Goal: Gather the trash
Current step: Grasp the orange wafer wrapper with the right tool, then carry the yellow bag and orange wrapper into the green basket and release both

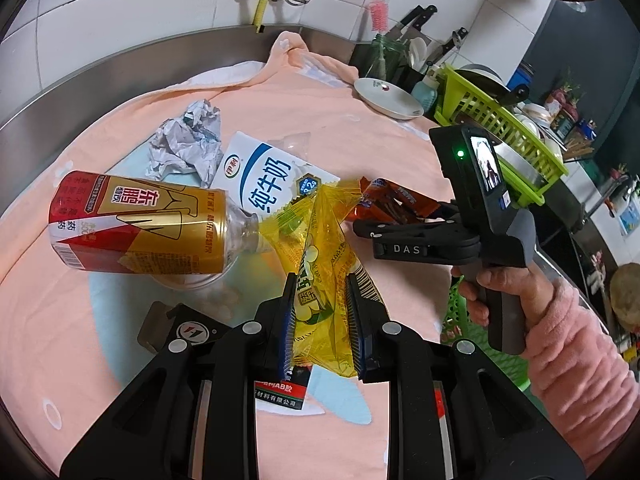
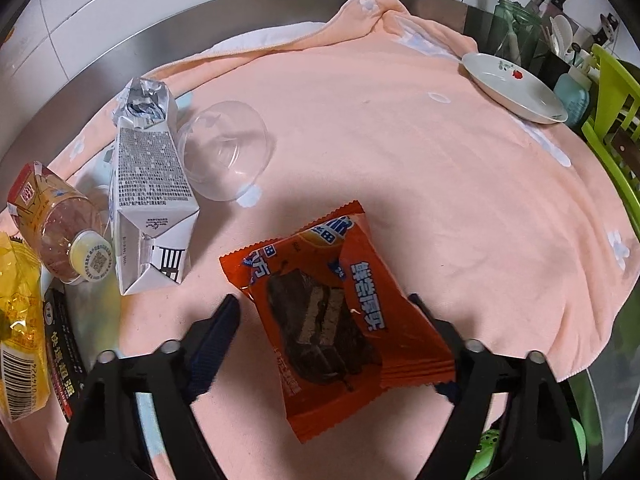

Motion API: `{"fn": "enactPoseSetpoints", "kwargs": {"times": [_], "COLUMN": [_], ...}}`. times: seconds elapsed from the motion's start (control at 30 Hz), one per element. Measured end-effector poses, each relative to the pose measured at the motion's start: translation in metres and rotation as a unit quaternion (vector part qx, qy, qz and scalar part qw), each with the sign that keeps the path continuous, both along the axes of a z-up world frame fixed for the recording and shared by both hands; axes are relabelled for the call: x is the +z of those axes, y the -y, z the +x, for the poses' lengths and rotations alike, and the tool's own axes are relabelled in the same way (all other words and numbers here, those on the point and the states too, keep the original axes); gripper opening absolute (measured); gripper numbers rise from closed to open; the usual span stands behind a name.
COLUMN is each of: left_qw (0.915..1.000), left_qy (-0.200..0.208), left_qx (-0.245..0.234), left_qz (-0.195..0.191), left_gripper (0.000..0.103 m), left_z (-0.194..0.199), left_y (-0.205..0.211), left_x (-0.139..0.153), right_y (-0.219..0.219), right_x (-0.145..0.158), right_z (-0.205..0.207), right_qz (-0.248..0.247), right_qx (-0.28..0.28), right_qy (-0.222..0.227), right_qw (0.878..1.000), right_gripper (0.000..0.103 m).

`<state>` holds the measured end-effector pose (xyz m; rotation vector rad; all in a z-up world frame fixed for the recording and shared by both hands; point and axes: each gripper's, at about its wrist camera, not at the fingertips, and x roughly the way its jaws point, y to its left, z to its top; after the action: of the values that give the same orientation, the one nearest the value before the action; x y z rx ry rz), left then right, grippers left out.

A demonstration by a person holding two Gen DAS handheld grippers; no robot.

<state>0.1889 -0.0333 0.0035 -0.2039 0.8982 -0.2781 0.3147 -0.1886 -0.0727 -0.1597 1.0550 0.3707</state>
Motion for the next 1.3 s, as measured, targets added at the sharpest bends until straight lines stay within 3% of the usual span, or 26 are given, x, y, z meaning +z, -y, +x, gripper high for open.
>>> {"fn": "enactPoseSetpoints", "kwargs": {"times": [0.2, 0.3, 0.77, 1.3], "left_qw": [1.0, 1.0, 0.9999, 0.9946], "left_qy": [-0.002, -0.002, 0.006, 0.002], "left_qx": [0.003, 0.004, -0.016, -0.102], "left_qz": [0.0, 0.002, 0.001, -0.02], "left_gripper": [0.022, 0.022, 0.022, 0.022], "left_z": [0.0, -0.001, -0.011, -0.018], "left_y": [0.0, 0.001, 0.02, 0.1], "left_x": [-0.001, -0.001, 0.007, 0.006], "right_y": [0.002, 0.004, 0.034, 0.142], "right_x": [0.003, 0.006, 0.019, 0.017], "right_z": [-0.005, -0.012, -0.059, -0.137], "right_qz": [0.001, 0.003, 0.041, 0.032], "right_qx": [-0.006, -0.006, -0.026, -0.116], "right_qy": [0.004, 0.01, 0.025, 0.033], "right_qw": [1.0, 1.0, 0.999, 0.992], "right_gripper": [0.053, 0.05, 0.045, 0.045]}}
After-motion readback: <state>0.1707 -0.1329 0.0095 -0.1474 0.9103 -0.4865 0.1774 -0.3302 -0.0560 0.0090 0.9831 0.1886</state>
